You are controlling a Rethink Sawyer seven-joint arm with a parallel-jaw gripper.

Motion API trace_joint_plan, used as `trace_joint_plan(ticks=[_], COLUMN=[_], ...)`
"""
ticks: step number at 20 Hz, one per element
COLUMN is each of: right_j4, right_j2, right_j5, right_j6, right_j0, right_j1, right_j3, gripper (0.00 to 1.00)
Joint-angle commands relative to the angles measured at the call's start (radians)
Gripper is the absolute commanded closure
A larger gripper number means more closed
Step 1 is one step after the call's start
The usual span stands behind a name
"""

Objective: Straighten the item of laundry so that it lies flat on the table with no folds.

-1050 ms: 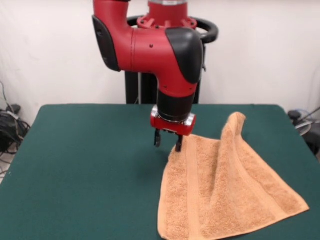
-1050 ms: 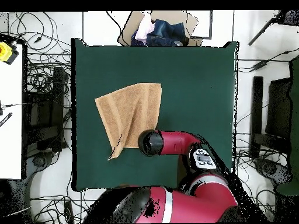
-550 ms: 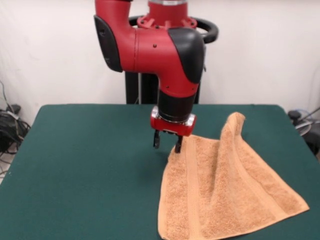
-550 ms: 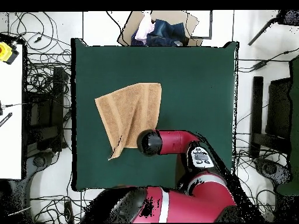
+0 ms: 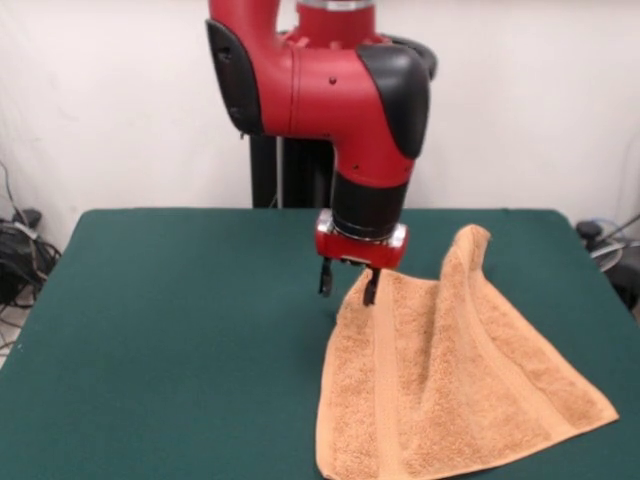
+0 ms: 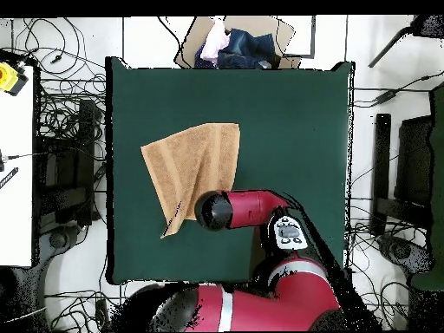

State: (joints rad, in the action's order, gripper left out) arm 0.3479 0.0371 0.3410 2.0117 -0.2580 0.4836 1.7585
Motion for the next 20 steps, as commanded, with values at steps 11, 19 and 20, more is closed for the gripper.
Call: trace_joint_plan(ticks=[11, 19, 20], right_j4=[-0.026, -0.008, -0.011], right_j2=[0.282, 0.288, 0.283], right_j5=[0.011, 0.031, 0.038], right_j6=[-0.008, -0.006, 0.000], right_j0=[-0.130, -0.137, -0.133], right_j1=[-0.015, -0.027, -0.025], right_j3=[0.043, 0.018, 0.020], gripper=[0.00, 0.00, 0.00])
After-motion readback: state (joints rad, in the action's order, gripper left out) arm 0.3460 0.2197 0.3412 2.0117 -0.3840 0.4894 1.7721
